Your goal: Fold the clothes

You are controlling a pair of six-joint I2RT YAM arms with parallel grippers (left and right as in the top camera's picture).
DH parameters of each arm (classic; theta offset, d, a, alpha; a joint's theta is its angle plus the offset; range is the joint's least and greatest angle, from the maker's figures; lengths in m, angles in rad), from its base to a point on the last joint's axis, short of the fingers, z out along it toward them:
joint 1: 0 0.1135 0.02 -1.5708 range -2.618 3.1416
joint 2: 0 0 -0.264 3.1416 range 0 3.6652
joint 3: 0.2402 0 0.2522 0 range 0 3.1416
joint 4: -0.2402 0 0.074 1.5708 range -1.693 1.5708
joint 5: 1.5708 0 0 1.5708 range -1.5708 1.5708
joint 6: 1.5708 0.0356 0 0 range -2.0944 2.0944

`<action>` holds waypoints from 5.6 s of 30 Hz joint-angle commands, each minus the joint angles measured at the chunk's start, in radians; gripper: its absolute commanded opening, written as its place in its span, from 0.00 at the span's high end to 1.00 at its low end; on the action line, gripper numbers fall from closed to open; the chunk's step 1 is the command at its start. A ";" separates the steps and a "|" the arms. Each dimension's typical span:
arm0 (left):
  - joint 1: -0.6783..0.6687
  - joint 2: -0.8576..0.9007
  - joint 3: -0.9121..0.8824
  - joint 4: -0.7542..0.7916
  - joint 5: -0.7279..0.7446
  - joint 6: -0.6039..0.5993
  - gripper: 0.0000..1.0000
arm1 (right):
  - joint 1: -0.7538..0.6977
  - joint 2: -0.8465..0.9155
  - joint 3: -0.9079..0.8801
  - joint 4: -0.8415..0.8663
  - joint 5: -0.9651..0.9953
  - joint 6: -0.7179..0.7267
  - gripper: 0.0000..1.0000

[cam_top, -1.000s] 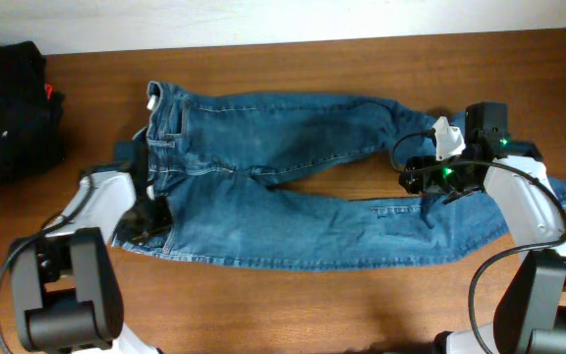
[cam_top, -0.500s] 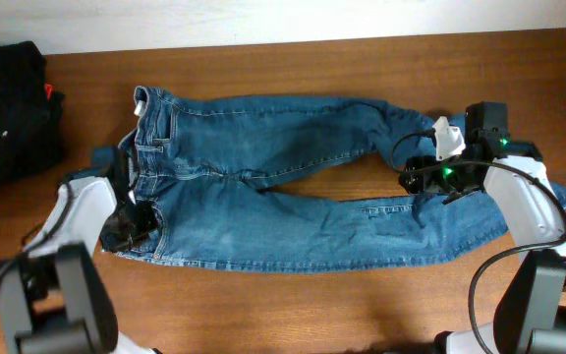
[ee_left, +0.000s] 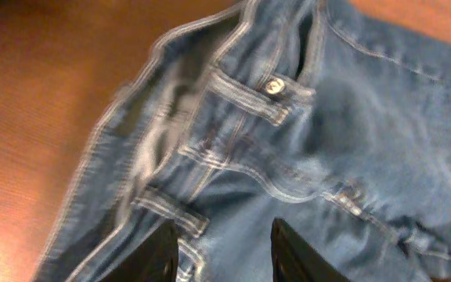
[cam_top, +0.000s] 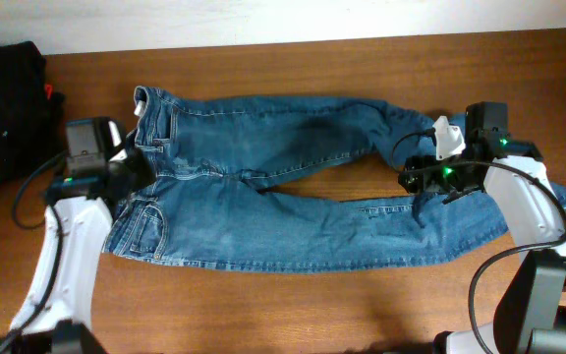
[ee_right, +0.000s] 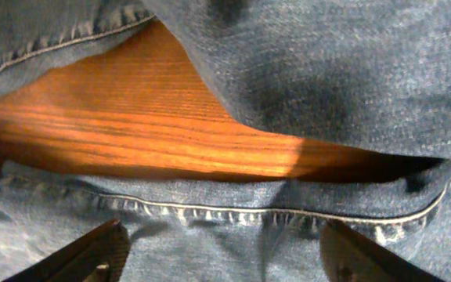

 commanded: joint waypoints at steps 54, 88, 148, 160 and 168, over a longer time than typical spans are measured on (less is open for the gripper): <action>0.035 0.362 0.003 0.390 -0.166 0.369 0.61 | -0.140 0.139 0.001 0.394 0.247 0.126 0.07; 0.034 0.362 0.003 0.338 -0.116 0.368 0.55 | -0.444 0.233 0.084 0.484 -0.097 0.104 0.03; 0.034 0.362 0.003 0.356 -0.113 0.345 0.48 | -0.331 0.451 0.275 0.352 -0.122 -0.145 0.71; 0.034 0.362 0.003 0.360 -0.113 0.345 0.48 | -0.312 0.425 0.512 0.153 -0.124 -0.143 0.96; 0.034 0.362 0.003 0.360 -0.113 0.328 0.48 | -0.175 0.425 0.762 -0.109 0.112 -0.277 0.96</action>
